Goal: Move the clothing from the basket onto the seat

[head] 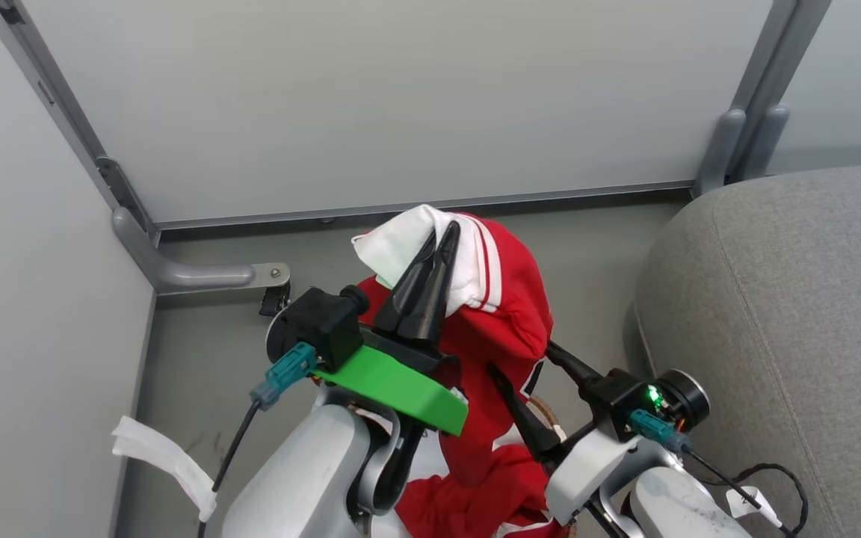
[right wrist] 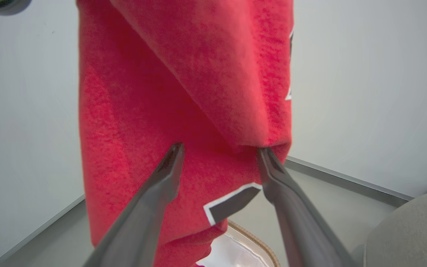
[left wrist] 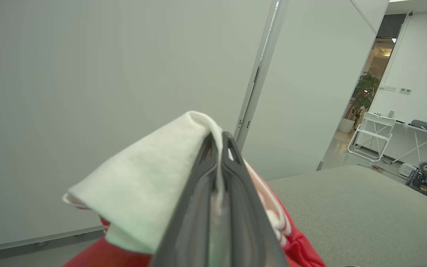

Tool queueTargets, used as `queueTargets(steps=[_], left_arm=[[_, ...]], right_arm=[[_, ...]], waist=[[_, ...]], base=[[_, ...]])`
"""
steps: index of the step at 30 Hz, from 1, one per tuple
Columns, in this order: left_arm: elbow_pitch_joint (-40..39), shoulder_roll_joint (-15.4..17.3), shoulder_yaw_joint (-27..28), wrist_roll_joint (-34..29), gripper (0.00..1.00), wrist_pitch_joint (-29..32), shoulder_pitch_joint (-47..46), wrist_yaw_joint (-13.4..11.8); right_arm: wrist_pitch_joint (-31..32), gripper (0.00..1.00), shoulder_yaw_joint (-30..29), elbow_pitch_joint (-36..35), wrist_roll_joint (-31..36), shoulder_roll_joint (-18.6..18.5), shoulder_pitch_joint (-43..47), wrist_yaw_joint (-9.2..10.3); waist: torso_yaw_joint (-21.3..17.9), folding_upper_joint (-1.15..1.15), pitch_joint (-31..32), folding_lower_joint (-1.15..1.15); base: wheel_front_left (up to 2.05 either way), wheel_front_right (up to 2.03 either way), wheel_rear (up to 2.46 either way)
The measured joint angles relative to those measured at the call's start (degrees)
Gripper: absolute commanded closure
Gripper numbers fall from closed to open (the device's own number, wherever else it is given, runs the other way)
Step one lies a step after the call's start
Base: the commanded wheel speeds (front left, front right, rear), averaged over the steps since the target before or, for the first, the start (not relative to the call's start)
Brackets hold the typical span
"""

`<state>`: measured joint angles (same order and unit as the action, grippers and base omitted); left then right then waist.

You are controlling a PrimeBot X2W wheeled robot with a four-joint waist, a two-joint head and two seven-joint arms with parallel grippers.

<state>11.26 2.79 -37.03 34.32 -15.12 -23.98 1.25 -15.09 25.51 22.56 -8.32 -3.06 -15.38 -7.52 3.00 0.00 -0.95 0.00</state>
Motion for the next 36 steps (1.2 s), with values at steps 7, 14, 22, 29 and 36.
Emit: queueTargets(steps=[7, 14, 22, 29, 36], left_arm=[[-0.6, 0.0, -3.5, 1.4, 1.00, 0.0, -0.8, -0.2], [-1.2, 0.0, -6.0, 2.6, 1.00, 0.0, -1.4, -0.3], [-0.2, 0.0, -6.0, 2.8, 1.00, 0.0, -1.4, -0.7], [0.6, 0.0, -4.1, 1.2, 0.57, 0.0, -1.4, -1.8], [2.4, 0.0, -1.1, -2.6, 0.00, 0.0, -1.0, -3.0]], right_arm=[[0.0, 0.00, 1.5, 0.0, -0.3, 0.2, -1.4, 0.00], [0.0, 0.72, 3.1, 0.0, -2.7, 0.2, -3.3, 0.00], [0.0, 1.00, 3.8, 1.2, -4.4, 0.3, -3.5, 0.00], [0.0, 1.00, 2.8, 0.8, -4.9, 0.3, -2.5, 0.00], [0.0, 1.00, 0.6, -2.0, -5.7, 0.2, 0.2, 0.00]], waist=[[1.4, 0.00, -0.3, 0.00], [2.6, 0.00, -0.6, 0.00], [3.5, 0.00, -0.9, 0.00], [2.2, 0.00, -1.0, 0.00], [-1.3, 0.00, -1.1, 0.00]], base=[[0.00, 0.00, 0.00], [0.00, 0.00, 0.00], [0.00, 0.00, 0.00], [0.00, 0.00, 0.00], [0.00, 0.00, 0.00]])
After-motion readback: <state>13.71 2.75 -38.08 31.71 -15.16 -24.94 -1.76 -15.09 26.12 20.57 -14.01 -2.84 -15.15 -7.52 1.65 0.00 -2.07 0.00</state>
